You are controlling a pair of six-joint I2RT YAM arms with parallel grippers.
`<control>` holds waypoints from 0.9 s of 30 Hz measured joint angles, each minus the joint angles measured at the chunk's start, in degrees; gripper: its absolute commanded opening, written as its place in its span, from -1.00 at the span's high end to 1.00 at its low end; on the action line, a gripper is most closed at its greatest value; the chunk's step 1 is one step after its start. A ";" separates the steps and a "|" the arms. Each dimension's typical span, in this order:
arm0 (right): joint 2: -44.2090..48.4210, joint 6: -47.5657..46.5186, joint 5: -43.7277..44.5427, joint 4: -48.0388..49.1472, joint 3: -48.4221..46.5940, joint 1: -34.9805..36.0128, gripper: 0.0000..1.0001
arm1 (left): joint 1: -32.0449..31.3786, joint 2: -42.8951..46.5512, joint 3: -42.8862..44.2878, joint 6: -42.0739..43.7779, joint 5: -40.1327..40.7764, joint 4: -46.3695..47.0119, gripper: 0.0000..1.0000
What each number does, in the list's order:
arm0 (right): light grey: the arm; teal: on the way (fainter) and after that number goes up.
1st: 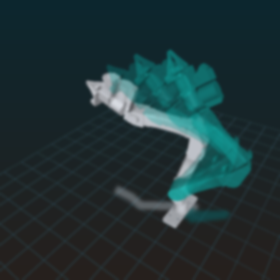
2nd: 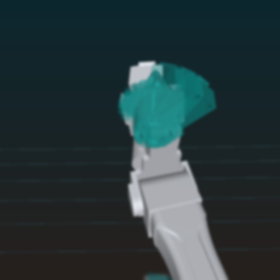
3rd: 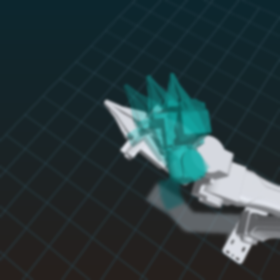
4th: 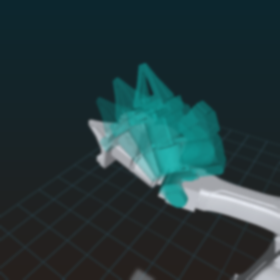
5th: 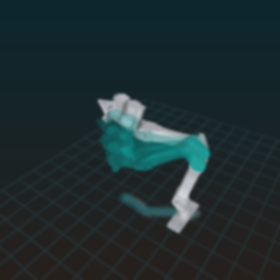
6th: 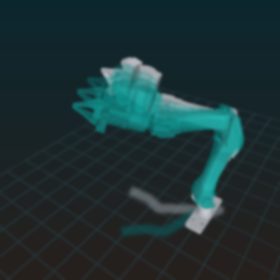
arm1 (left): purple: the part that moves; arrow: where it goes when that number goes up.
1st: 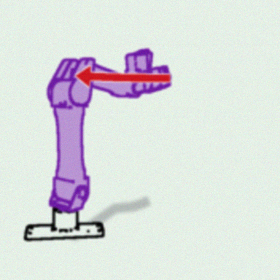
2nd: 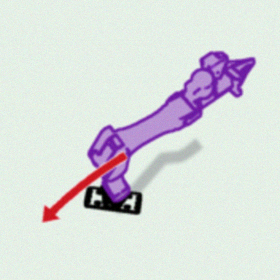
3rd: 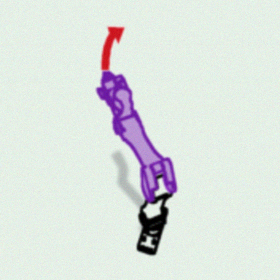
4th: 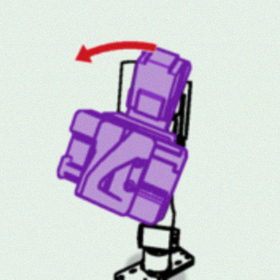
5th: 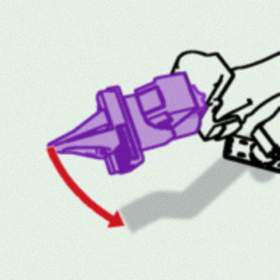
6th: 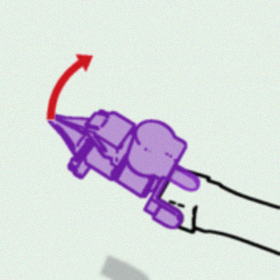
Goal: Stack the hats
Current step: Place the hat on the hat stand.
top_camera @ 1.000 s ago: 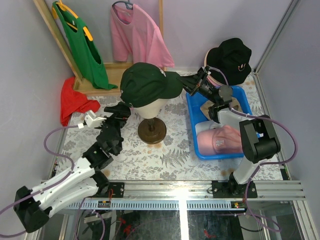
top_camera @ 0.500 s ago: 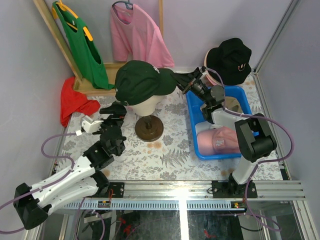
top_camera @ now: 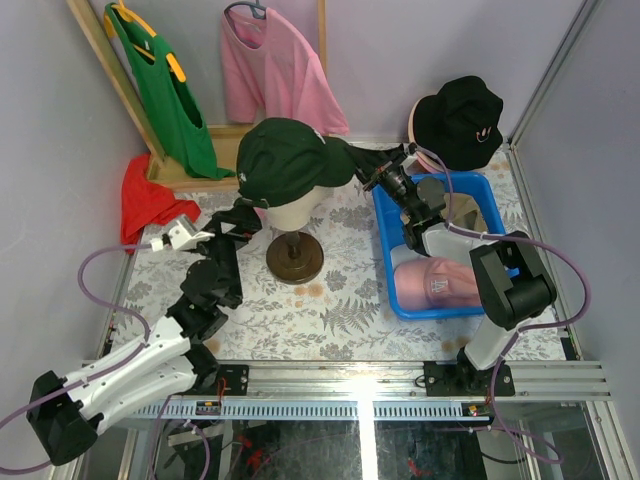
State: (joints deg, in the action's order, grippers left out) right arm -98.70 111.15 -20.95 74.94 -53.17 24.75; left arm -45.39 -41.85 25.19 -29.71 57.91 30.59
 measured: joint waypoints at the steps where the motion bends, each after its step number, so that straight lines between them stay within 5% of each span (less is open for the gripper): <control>1: -0.11 0.20 1.31 -0.22 -0.02 -0.02 1.00 | 0.17 -0.74 0.83 3.06 -1.11 0.22 -1.00; 11: -0.68 1.66 6.51 -2.23 -1.01 0.02 1.00 | 0.33 -0.48 2.97 19.17 -8.66 -2.16 -0.94; 27: -0.68 3.19 7.89 -2.23 -1.38 2.69 1.00 | -0.72 8.94 -2.01 29.81 -12.83 -2.16 -0.89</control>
State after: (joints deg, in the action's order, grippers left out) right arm -99.37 114.34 -13.06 72.71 -54.54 27.44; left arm -46.11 -32.91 23.18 0.10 45.08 28.42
